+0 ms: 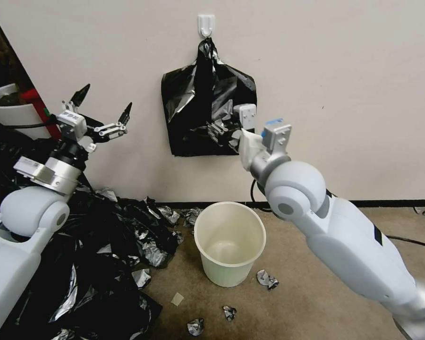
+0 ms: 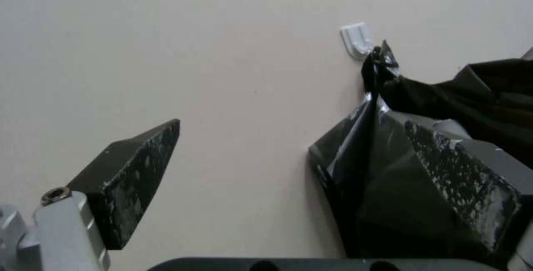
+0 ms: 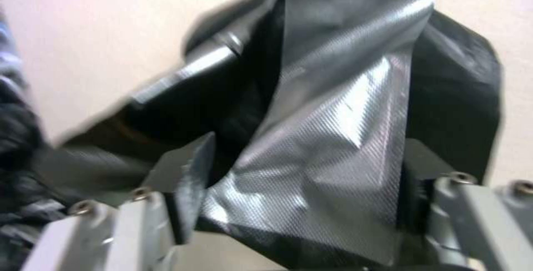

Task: Place a trash bag onto the trash bin.

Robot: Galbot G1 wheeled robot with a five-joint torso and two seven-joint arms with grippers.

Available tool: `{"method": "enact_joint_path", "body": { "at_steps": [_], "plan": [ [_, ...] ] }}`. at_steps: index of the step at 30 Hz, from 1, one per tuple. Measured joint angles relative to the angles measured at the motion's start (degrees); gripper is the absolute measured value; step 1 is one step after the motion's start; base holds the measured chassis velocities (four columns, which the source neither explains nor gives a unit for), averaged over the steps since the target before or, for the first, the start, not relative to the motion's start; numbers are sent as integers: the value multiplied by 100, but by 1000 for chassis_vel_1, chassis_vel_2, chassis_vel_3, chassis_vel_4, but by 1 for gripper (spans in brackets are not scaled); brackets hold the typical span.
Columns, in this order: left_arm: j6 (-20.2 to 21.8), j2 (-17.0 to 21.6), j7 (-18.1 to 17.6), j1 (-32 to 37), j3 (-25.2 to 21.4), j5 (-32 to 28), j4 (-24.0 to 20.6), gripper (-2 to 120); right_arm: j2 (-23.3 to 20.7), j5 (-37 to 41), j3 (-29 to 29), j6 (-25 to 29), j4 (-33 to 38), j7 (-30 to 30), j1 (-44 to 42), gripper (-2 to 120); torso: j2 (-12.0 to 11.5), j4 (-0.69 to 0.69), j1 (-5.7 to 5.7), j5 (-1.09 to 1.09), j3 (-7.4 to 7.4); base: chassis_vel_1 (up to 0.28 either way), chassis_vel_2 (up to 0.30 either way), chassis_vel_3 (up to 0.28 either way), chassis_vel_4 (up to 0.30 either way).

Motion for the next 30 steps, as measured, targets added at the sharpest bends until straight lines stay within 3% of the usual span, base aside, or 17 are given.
{"method": "enact_joint_path", "body": {
  "at_steps": [7, 9, 23, 30],
  "plan": [
    [-13, -36, 1, 19, -11, 83, 4, 100, 153, 45, -109, -251, -126, 487, 120, 97, 0, 0, 0, 1, 0, 0, 0, 0, 0],
    [-16, -39, 1, 21, -14, 84, 8, 100, 152, 65, -103, -251, -131, 514, 119, 96, 0, -1, 0, 1, 0, 0, 0, 0, 0],
    [-20, -41, -19, -62, 8, 81, 70, 100, 120, 141, -51, -209, -14, 478, -38, 44, 0, 0, 0, 1, 0, 0, 0, 0, 0],
    [-23, -9, -45, -151, 51, 55, 131, 100, 5, 42, 32, 137, 139, 64, -295, 21, 0, -1, 0, 1, 0, 0, 0, 0, 0]
  ]
}}
